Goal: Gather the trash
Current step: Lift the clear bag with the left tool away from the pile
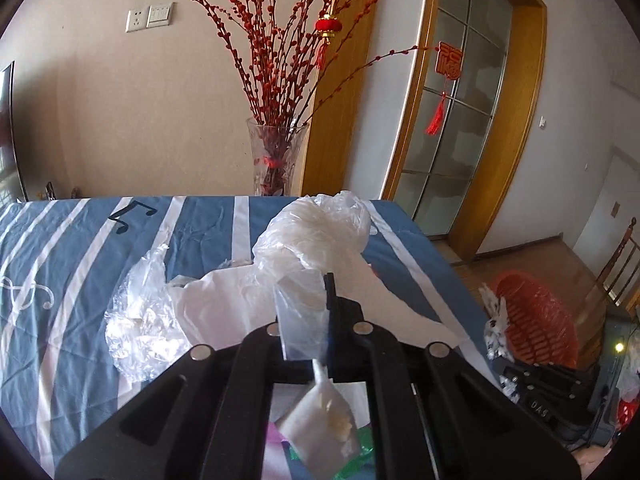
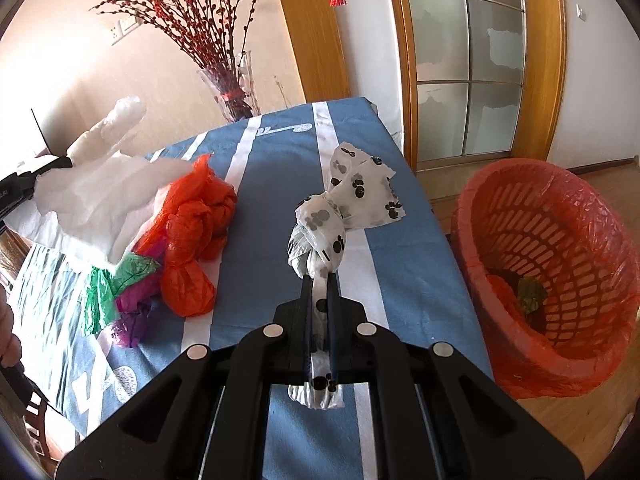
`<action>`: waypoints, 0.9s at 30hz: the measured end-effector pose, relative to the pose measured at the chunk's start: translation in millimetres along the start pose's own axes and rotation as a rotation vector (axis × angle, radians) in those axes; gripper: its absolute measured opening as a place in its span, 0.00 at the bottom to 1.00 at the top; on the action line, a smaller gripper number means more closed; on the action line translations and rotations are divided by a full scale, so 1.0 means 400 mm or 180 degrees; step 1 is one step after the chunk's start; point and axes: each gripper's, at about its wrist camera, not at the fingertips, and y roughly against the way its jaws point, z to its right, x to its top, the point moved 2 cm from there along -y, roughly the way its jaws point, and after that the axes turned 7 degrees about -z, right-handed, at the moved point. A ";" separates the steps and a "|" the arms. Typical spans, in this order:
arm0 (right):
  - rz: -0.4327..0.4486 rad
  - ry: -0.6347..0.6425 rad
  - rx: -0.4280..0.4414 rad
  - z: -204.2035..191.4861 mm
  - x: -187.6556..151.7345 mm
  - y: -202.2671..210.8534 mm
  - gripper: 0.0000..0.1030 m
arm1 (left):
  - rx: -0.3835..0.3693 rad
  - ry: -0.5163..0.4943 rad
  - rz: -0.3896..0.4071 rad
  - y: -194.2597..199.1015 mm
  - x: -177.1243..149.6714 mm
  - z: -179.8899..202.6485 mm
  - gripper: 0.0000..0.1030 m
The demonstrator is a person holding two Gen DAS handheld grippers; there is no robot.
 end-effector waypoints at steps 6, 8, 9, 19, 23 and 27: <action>-0.0034 -0.0007 0.0014 0.004 -0.013 -0.006 0.07 | 0.0101 0.0084 -0.0203 -0.018 -0.058 -0.049 0.06; -0.0044 -0.0008 0.0023 0.002 -0.017 -0.008 0.07 | 0.0107 0.0159 -0.0247 -0.022 -0.069 -0.071 0.07; -0.0046 -0.0007 0.0026 0.001 -0.018 -0.008 0.07 | 0.0126 0.0173 -0.0241 -0.019 -0.072 -0.076 0.09; -0.0047 0.0024 0.0034 -0.010 -0.022 -0.005 0.07 | 0.0182 0.0181 -0.0223 -0.008 -0.084 -0.100 0.04; -0.0031 0.0035 0.0021 -0.011 -0.019 0.001 0.07 | 0.0152 0.0216 -0.0091 0.023 -0.064 -0.097 0.04; 0.0017 0.0024 0.0005 -0.007 -0.014 0.015 0.07 | 0.0095 0.0192 0.0092 0.063 -0.032 -0.068 0.04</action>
